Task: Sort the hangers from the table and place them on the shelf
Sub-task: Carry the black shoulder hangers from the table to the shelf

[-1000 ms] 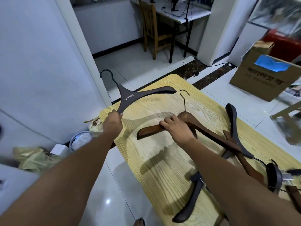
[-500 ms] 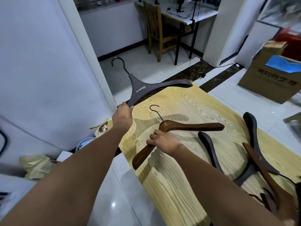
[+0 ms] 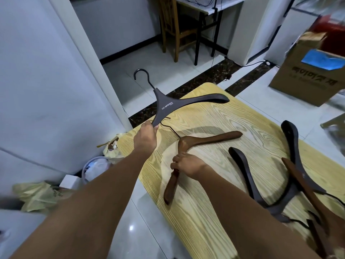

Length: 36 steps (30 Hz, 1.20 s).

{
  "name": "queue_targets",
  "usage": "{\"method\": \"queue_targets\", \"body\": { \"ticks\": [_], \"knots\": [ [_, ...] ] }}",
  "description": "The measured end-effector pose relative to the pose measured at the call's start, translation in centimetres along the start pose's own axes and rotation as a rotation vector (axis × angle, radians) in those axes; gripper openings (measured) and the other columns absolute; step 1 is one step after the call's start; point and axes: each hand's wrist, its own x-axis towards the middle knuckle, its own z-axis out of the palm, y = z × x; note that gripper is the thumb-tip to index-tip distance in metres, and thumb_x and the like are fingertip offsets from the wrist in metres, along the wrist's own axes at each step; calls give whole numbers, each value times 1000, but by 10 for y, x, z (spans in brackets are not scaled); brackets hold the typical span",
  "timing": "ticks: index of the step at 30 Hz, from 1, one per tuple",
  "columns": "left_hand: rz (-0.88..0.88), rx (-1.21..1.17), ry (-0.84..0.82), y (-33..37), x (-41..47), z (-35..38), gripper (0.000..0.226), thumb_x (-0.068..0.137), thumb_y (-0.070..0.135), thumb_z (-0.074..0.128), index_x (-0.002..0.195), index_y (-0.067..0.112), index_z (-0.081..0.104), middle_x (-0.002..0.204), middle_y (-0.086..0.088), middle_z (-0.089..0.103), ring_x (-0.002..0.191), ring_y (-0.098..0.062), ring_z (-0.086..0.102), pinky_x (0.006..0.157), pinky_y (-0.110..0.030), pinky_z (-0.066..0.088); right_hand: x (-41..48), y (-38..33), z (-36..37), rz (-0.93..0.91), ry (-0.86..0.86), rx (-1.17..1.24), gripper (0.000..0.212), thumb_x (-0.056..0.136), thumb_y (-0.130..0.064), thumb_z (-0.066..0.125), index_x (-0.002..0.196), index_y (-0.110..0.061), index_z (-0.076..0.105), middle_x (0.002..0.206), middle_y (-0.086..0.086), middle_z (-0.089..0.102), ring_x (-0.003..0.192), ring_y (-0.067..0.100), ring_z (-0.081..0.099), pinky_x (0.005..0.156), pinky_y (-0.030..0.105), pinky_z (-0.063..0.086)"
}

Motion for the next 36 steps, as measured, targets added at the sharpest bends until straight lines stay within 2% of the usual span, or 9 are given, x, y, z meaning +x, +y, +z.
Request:
{"method": "queue_targets", "body": {
  "ticks": [4,6,10,14,19,26,32,36],
  "knots": [
    [5,9,-15,3,-3,4,36,101,31,34,114,0,47,109,-20,57,98,-41,56,73,-41,41,-12,5,10,78,45,83,35,93,-16,51,128,-16,53,128,8,51,125,26,43,103,35,31],
    [-3,-1,-33,9,-6,6,36,101,31,34,114,0,47,110,-21,58,99,-41,56,77,-42,43,-23,6,15,128,91,84,36,94,-20,49,130,-17,51,133,8,49,125,27,44,104,39,31],
    [27,14,-85,39,-17,12,37,101,31,33,114,-1,46,114,-21,57,104,-41,56,82,-43,43,-60,11,24,318,165,64,36,97,-28,42,131,-18,47,132,7,48,120,30,44,98,40,35],
    [66,46,-166,75,-31,20,36,100,30,34,117,0,43,120,-21,54,110,-40,54,85,-42,42,-104,19,36,526,155,60,37,99,-24,39,134,-15,43,136,9,43,123,30,41,103,38,31],
    [113,80,-209,104,-48,38,37,101,30,30,118,0,41,122,-21,55,113,-39,54,86,-42,42,-153,23,50,704,131,99,47,89,-19,61,132,-18,42,133,6,44,123,28,40,104,37,30],
    [202,147,-215,132,-72,58,39,100,34,30,114,0,42,118,-22,57,108,-41,57,86,-44,44,-213,31,58,922,172,88,36,96,-13,41,132,-13,42,133,11,45,123,32,39,105,39,31],
    [254,215,-228,157,-88,60,40,101,33,26,117,-1,41,121,-20,55,110,-41,54,81,-43,41,-245,44,62,1136,195,184,34,99,-23,40,132,-14,43,136,8,45,127,29,38,101,38,33],
    [259,157,-238,171,-86,69,39,101,31,29,116,-2,41,119,-19,55,109,-41,54,77,-42,38,-259,62,58,1234,168,203,37,100,-25,36,135,-13,40,140,10,42,131,30,34,105,40,31]
  ]
}}
